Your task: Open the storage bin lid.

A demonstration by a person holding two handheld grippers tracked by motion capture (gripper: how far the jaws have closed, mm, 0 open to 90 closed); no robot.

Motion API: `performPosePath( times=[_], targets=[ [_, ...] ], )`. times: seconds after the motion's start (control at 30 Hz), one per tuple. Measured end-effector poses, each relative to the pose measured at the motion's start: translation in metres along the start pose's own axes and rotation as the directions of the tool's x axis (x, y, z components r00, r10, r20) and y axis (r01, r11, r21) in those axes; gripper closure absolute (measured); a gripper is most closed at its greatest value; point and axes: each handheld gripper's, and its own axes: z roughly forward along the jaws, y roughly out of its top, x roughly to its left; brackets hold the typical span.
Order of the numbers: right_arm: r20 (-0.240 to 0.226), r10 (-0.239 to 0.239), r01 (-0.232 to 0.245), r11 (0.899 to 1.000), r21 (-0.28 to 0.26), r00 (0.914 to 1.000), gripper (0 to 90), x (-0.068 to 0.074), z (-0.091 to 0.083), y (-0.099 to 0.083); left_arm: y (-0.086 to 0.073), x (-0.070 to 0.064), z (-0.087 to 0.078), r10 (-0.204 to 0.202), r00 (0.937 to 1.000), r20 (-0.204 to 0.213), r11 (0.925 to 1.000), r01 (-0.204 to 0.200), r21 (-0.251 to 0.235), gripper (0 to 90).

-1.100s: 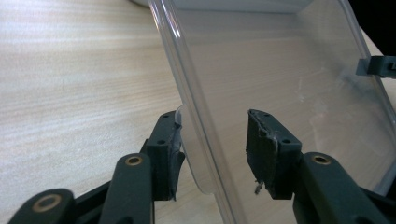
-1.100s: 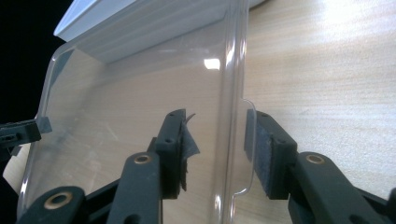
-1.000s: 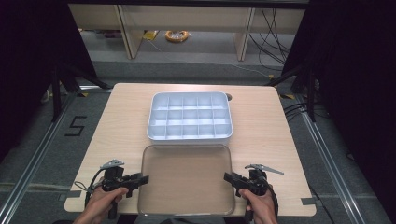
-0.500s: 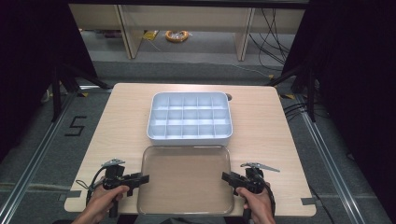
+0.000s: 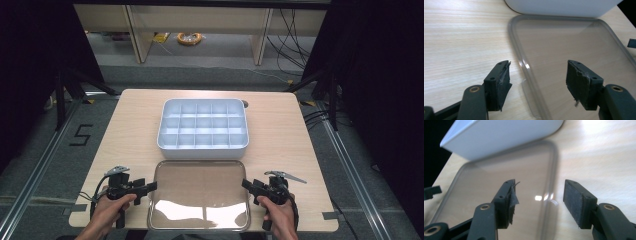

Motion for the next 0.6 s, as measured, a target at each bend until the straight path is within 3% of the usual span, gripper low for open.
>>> performPosePath(
  times=[0.1, 0.2, 0.23, 0.27, 0.3, 0.37, 0.4, 0.47, 0.53, 0.6],
  targets=[
    [-0.005, -0.001, 0.001, 0.999, -0.039, 1.0000, 43.6, -0.002, -0.004, 0.005, 0.000, -0.002, 0.000, 0.004, 0.9999, 0.012, 1.0000, -0.004, -0.002, 34.4],
    [-0.005, -0.035, 0.034, 0.998, -0.051, 0.9994, 42.2, -0.003, -0.007, 0.008, 0.000, -0.004, 0.000, 0.030, 0.9993, 0.024, 0.9995, -0.030, 0.004, 33.8],
    [0.008, -0.072, 0.072, 0.996, -0.056, 0.9974, 41.5, -0.005, -0.007, 0.009, 0.000, -0.005, 0.000, 0.036, 0.9989, 0.030, 0.9993, -0.037, 0.002, 33.9],
    [-0.012, -0.038, 0.038, 0.998, -0.056, 0.9992, 40.7, -0.001, -0.007, 0.009, 0.000, -0.005, 0.000, 0.037, 0.9987, 0.035, 0.9993, -0.037, -0.001, 33.7],
    [0.003, -0.095, 0.095, 0.993, -0.069, 0.9955, 40.1, -0.005, -0.006, 0.009, 0.001, -0.005, -0.001, 0.042, 0.9983, 0.040, 0.9991, -0.042, -0.003, 33.5],
    [0.011, -0.118, 0.119, 0.990, -0.075, 0.9929, 38.6, -0.004, -0.006, 0.010, 0.001, -0.006, -0.003, 0.049, 0.9976, 0.049, 0.9988, -0.049, -0.010, 32.9],
    [-0.008, -0.063, 0.062, 0.996, -0.061, 0.9980, 38.0, 0.002, -0.008, 0.009, 0.000, -0.007, -0.003, 0.052, 0.9969, 0.060, 0.9986, -0.051, -0.011, 31.8],
    [0.015, -0.118, 0.119, 0.989, -0.082, 0.9929, 36.4, -0.001, -0.009, 0.010, 0.000, -0.008, -0.004, 0.060, 0.9950, 0.080, 0.9981, -0.059, -0.017, 30.0],
    [0.016, -0.140, 0.141, 0.986, -0.088, 0.9900, 34.1, 0.001, -0.011, 0.011, 0.002, -0.009, -0.004, 0.071, 0.9935, 0.089, 0.9973, -0.069, -0.025, 26.7],
    [0.015, -0.129, 0.130, 0.987, -0.089, 0.9915, 32.8, 0.002, -0.011, 0.011, 0.002, -0.011, -0.004, 0.085, 0.9919, 0.095, 0.9962, -0.083, -0.026, 25.3]
  ],
)
